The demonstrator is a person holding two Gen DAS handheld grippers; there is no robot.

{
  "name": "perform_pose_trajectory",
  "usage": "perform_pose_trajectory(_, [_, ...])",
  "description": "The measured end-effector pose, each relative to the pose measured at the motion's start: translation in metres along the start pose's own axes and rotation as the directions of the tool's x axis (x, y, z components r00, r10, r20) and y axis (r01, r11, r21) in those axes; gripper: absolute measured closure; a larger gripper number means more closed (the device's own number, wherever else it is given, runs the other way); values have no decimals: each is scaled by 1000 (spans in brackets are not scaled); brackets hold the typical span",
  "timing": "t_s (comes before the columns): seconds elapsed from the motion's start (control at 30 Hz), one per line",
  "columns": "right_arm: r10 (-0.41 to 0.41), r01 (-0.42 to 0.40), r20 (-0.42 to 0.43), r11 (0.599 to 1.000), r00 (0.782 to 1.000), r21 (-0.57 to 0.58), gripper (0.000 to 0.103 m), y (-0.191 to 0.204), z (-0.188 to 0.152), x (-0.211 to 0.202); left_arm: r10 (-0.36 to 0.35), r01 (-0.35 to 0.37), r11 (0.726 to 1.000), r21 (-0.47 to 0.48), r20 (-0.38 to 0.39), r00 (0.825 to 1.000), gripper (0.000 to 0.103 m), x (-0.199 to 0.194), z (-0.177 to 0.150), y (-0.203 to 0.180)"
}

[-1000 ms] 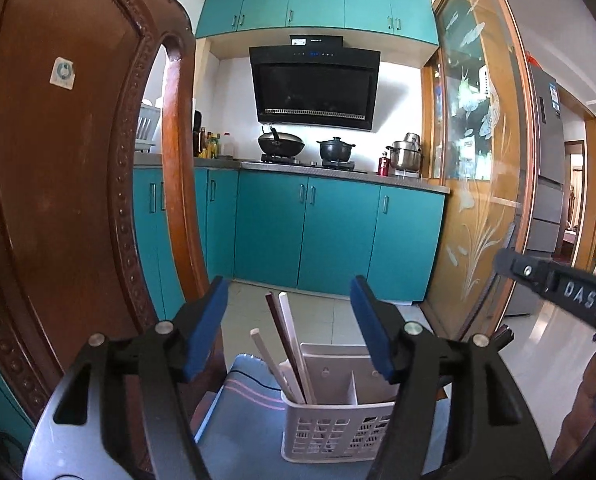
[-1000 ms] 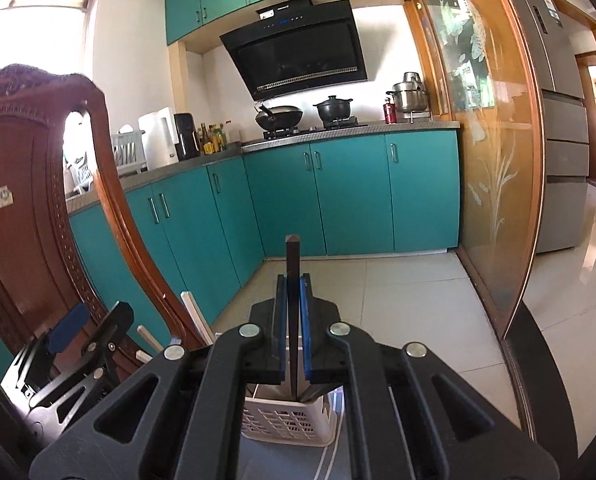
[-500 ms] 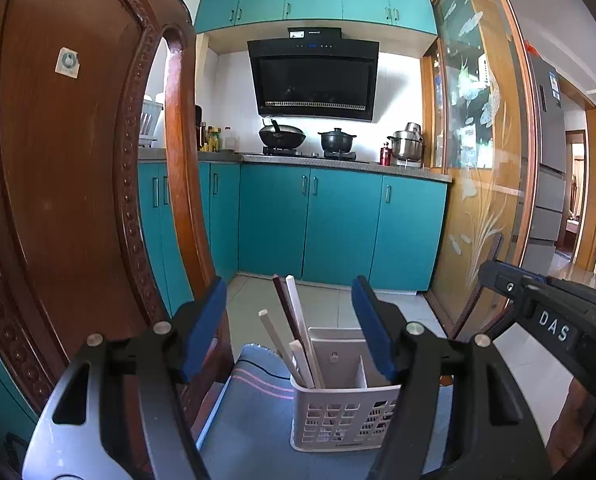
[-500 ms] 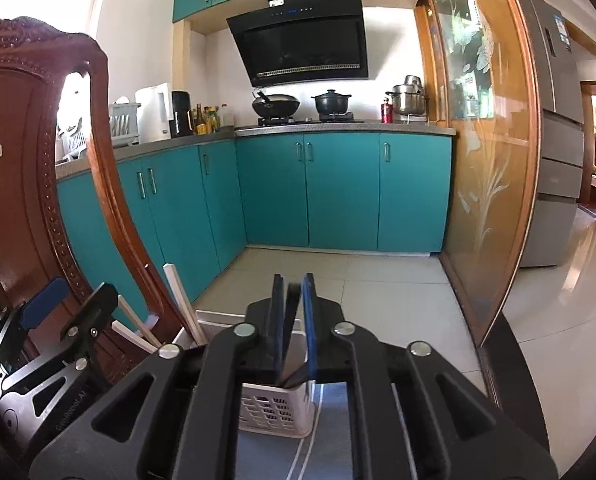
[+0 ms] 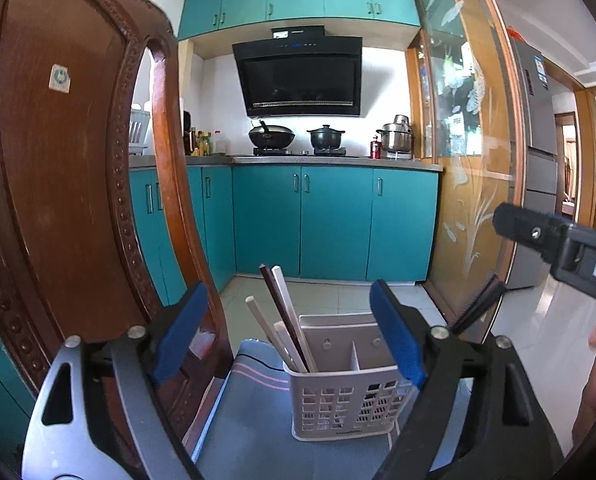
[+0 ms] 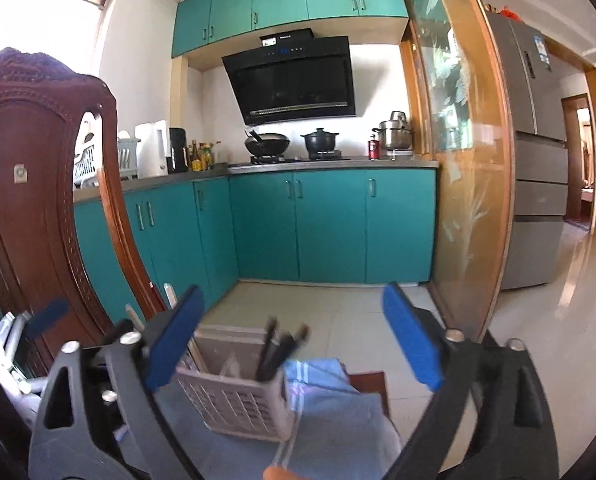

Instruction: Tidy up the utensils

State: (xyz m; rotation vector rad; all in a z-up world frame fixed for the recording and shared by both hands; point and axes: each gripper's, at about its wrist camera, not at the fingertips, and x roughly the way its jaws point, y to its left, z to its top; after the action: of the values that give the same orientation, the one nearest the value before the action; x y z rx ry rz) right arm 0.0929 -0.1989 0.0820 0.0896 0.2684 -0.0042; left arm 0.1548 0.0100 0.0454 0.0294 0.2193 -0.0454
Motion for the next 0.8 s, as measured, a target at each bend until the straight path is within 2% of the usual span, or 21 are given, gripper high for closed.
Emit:
perform_pose_trajectory(0.07, [-10, 10, -18, 1000, 1000, 17, 3, -7, -15, -14, -19, 18, 1000, 25, 27, 999, 11, -13, -2, -3])
perform_pose_trajectory(0.2, [-40, 43, -65, 998, 997, 38, 3, -17, -42, -38, -27, 22, 996, 84, 54, 998, 4, -42, -12, -7])
perform_pose_trajectory(0.3, [-58, 64, -108, 996, 992, 55, 3, -20, -67, -62, -28, 22, 994, 110, 49, 998, 4, -69, -28, -6])
perform_pose_trajectory(0.4, [-66, 71, -127, 997, 990, 32, 3, -14, -79, -88, -34, 33, 995, 92, 12, 999, 3, -96, -41, 0])
perform_pose_trajectory(0.53, [-85, 85, -23, 996, 996, -1, 3, -1, -78, -128, -48, 47, 997, 65, 19, 999, 3, -127, -48, 6])
perform_pose_trajectory(0.63, [-109, 111, 40, 993, 993, -49, 3, 8, -80, -149, -52, 50, 997, 55, 37, 998, 3, -150, -50, 9])
perform_pose_trajectory(0.8, [-101, 103, 37, 993, 994, -58, 3, 11, -79, -156, -58, 55, 998, 40, 56, 997, 3, -176, -52, 10])
